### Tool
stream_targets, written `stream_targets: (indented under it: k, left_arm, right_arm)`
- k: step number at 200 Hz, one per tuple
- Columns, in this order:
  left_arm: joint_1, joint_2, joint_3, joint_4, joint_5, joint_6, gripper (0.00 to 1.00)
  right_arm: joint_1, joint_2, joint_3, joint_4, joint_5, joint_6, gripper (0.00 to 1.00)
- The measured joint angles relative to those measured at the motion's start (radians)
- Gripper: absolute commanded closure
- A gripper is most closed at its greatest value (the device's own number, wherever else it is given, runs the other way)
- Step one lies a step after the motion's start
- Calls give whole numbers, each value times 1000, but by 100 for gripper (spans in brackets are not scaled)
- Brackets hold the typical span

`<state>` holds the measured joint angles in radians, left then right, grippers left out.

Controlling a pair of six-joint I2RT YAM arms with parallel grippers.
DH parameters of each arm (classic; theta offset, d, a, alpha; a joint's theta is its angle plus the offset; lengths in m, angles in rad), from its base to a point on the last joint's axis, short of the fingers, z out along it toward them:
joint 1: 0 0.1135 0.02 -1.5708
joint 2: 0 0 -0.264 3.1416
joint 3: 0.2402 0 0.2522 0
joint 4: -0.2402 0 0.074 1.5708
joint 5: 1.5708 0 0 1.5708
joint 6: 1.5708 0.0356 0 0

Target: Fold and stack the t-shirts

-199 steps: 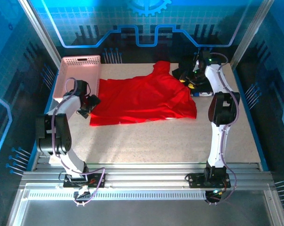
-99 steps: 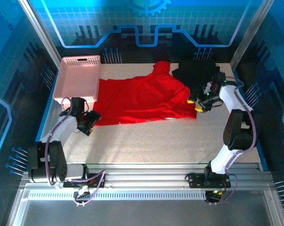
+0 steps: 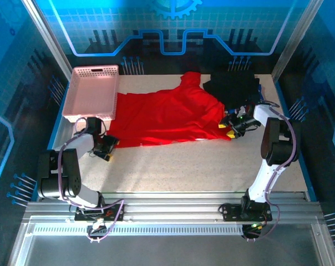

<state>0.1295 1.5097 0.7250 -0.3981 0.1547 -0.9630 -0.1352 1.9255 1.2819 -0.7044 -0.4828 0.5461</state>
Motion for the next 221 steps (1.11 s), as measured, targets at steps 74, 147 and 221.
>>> stream_targets:
  k: [74, 147, 221]
  left_arm:
    - [4, 55, 40, -77, -28, -33, 75]
    - [6, 85, 83, -154, -45, -29, 95]
    - [4, 93, 91, -154, -45, -23, 100]
  right_arm:
    - [-35, -76, 0, -73, 22, -8, 40]
    - [-35, -116, -129, -33, 0, 43, 40]
    - [-33, 3, -76, 47, 3, 120, 68]
